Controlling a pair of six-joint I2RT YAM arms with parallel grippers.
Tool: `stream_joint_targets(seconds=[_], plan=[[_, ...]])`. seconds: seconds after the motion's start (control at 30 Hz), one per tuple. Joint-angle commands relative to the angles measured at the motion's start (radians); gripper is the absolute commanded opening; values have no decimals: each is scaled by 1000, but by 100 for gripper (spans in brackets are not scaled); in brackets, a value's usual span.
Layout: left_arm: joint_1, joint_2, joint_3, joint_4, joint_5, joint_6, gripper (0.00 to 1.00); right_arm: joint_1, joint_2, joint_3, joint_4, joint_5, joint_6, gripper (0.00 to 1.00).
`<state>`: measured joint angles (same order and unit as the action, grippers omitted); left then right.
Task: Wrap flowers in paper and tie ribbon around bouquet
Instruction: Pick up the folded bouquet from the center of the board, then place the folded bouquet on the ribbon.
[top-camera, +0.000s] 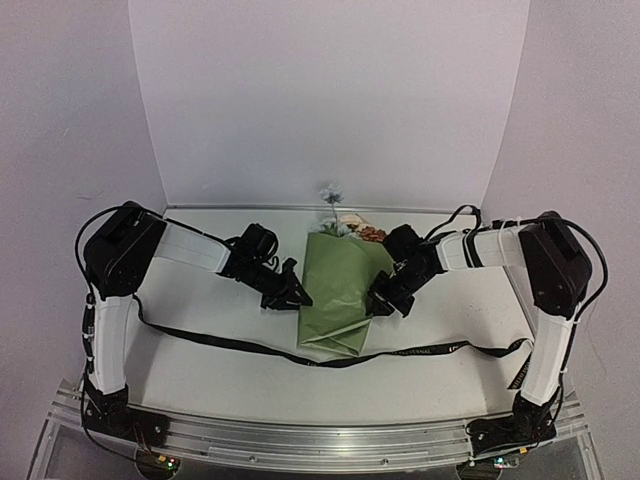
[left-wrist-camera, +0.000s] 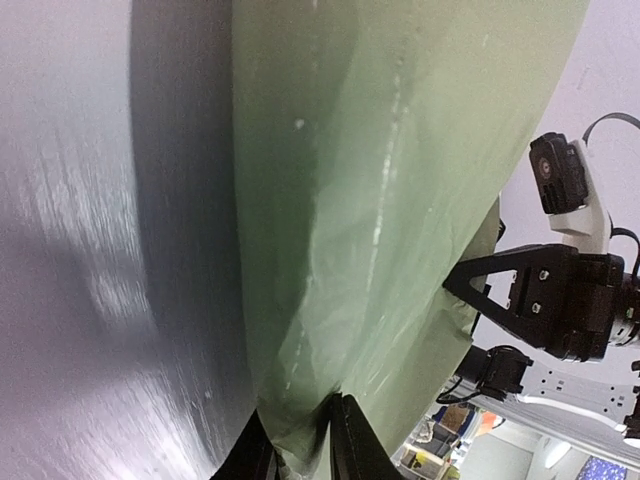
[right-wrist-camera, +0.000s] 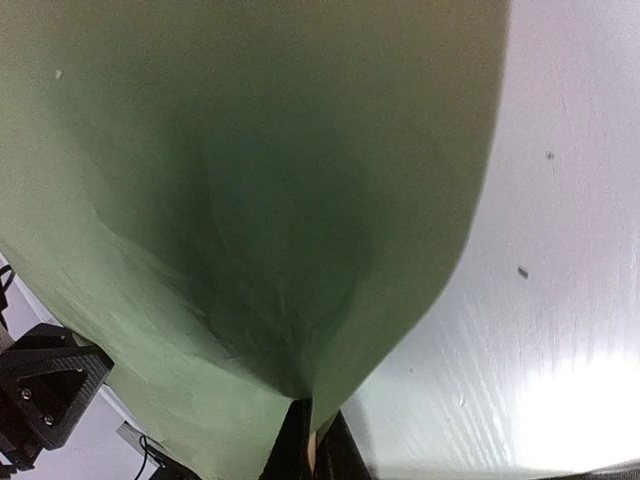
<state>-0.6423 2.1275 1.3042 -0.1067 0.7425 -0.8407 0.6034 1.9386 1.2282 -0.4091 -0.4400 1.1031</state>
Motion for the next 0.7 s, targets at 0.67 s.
stream_joint_targets(seconds=[0.67], plan=[[-126, -443, -390, -5, -99, -101, 18, 245, -213, -85, -125, 111, 74, 0]])
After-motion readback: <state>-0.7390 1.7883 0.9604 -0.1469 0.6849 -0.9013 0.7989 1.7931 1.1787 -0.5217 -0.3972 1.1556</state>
